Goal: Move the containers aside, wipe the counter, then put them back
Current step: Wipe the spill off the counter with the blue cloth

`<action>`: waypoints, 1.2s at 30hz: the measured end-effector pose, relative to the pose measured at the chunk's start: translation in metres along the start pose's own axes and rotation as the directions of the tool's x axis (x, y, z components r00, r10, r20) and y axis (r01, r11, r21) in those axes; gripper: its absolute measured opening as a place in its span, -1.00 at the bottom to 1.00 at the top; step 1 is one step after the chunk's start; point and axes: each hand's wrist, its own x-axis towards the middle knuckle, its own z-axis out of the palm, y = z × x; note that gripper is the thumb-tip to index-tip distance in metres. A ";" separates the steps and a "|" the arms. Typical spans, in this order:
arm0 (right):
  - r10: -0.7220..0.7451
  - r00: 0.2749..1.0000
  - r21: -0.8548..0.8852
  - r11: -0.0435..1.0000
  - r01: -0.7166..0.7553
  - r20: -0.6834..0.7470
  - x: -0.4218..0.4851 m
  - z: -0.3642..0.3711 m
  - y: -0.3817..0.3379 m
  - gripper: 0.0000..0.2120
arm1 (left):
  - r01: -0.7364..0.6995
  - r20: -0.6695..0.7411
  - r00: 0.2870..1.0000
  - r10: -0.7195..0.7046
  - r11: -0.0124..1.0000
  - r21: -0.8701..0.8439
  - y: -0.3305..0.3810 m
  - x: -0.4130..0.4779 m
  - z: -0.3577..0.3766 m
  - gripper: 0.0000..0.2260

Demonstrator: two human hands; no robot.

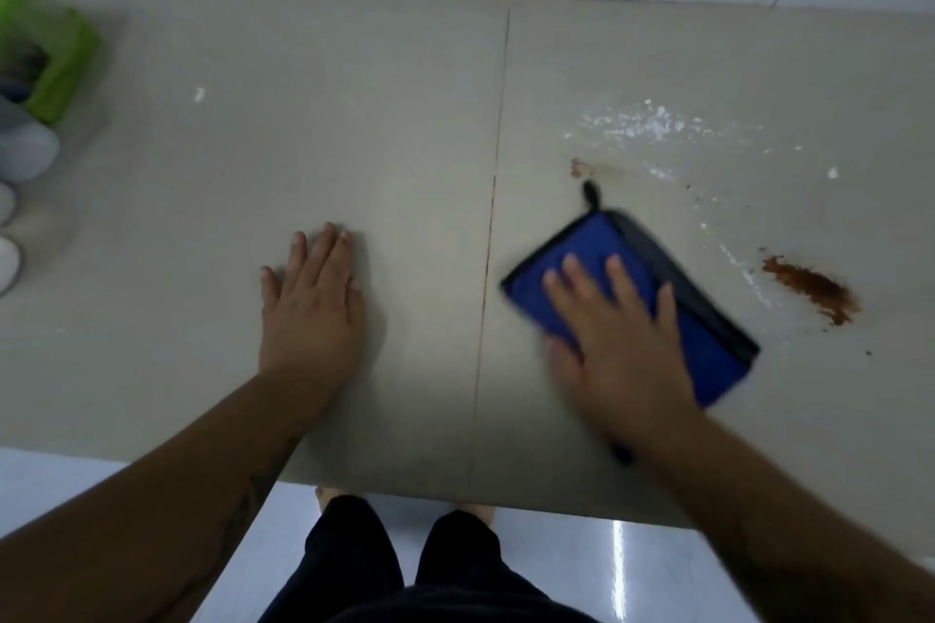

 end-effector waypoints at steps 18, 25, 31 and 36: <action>0.257 0.966 0.155 0.955 -0.252 -0.014 0.190 -0.053 0.128 -0.48 | -0.124 -0.016 0.992 0.124 0.992 0.035 0.092 0.090 0.015 -0.50; 0.222 0.970 0.108 0.972 -0.211 -0.102 0.109 -0.013 -0.008 -0.46 | -0.109 -0.017 0.994 0.109 0.994 0.018 0.129 0.136 0.027 -0.48; 0.021 0.998 0.079 0.997 -0.017 -0.055 0.239 -0.048 0.102 -0.47 | -0.098 -0.047 0.994 0.100 0.995 0.032 0.138 0.157 0.031 -0.49; 0.492 0.866 0.183 0.863 -0.471 -0.089 0.187 -0.053 0.183 -0.45 | -0.118 -0.038 0.992 0.120 0.992 0.033 0.146 0.181 0.031 -0.49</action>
